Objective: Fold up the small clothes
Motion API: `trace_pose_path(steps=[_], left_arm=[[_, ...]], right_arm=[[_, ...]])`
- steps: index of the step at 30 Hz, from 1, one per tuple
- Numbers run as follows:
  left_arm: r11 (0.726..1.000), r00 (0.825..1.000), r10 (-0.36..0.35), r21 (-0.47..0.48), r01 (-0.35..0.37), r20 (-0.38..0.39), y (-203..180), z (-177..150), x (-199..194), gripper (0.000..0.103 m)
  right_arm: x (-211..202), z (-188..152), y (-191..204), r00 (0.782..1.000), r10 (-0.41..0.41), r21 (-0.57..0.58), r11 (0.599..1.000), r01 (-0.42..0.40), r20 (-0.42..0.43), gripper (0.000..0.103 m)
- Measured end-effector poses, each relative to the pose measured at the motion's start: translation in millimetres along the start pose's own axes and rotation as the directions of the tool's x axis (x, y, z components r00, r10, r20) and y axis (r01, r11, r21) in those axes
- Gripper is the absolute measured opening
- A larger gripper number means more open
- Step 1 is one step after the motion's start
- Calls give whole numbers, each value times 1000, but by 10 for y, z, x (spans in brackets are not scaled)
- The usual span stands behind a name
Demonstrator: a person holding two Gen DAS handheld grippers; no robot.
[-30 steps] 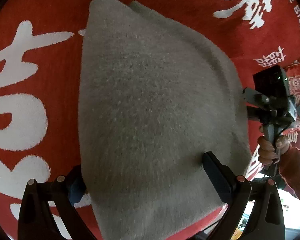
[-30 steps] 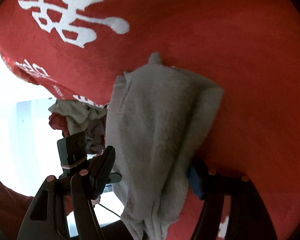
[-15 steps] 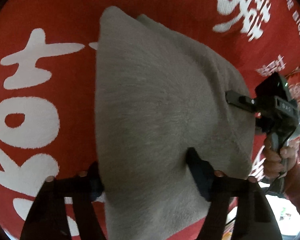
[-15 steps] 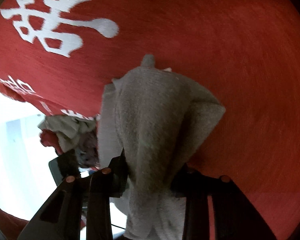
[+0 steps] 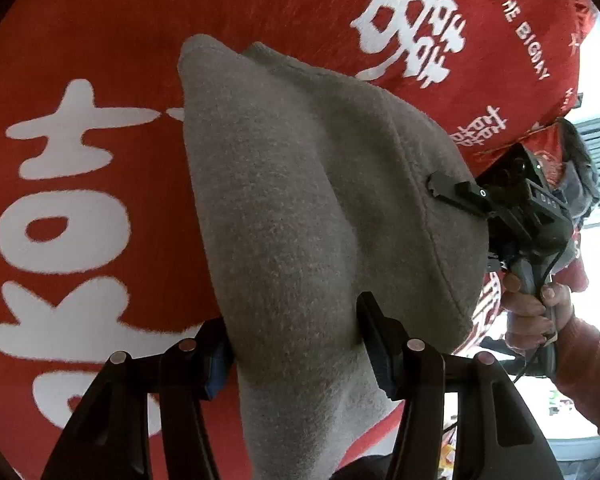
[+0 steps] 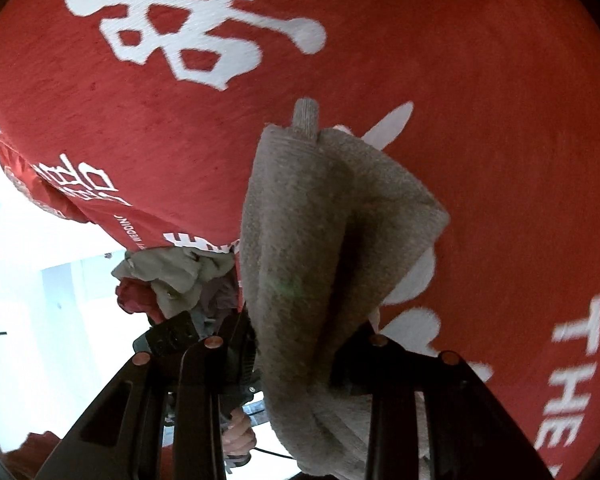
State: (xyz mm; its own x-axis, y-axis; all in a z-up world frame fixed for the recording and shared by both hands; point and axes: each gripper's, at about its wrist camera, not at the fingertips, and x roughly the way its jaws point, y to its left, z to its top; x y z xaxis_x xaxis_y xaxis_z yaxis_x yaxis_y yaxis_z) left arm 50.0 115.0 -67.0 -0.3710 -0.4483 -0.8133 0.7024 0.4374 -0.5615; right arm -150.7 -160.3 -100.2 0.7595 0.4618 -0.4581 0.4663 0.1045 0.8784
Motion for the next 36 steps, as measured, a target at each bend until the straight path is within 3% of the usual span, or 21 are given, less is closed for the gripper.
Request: trace_pose_path(steps=[8, 15, 19, 22, 26, 28, 30, 32, 34, 36], left_arm=[[999, 999, 35, -7, -35, 30, 51, -245, -333, 57], [994, 995, 98, -49, -96, 23, 342, -592, -440, 57], [988, 991, 133, -78, -131, 23, 553, -734, -318, 58], [977, 984, 178, -120, -174, 17, 752, -832, -246, 58], [967, 976, 216, -149, -209, 34, 819, -894, -284, 73], [959, 965, 260, -128, -253, 40, 774, -924, -345, 73], [942, 944, 327, -99, -321, 44, 688, -935, -393, 86], [925, 923, 379, -72, -374, 69, 586, -935, -430, 87], [918, 915, 397, -60, -393, 79, 513, -936, -451, 87], [914, 911, 405, -60, -401, 84, 462, -923, -474, 100]], right_arm=[[192, -491, 256, 1000, 23, 8, 1000, -23, -18, 36], [683, -893, 320, 998, 28, 5, 1000, -28, -60, 36], [956, -978, 278, 996, -7, -21, 1000, 5, -86, 36], [1122, -992, 217, 993, -76, -53, 996, 71, -94, 36], [1042, -925, 119, 980, -197, -50, 980, 195, -42, 46], [942, -928, 120, 953, -302, -62, 952, 300, -17, 56], [814, -977, 155, 930, -368, -70, 927, 369, 16, 58], [696, -1062, 243, 919, -390, -70, 917, 393, 53, 58], [611, -1187, 322, 927, -367, -63, 926, 371, 75, 58], [590, -1312, 277, 940, -335, -43, 940, 338, 64, 58]])
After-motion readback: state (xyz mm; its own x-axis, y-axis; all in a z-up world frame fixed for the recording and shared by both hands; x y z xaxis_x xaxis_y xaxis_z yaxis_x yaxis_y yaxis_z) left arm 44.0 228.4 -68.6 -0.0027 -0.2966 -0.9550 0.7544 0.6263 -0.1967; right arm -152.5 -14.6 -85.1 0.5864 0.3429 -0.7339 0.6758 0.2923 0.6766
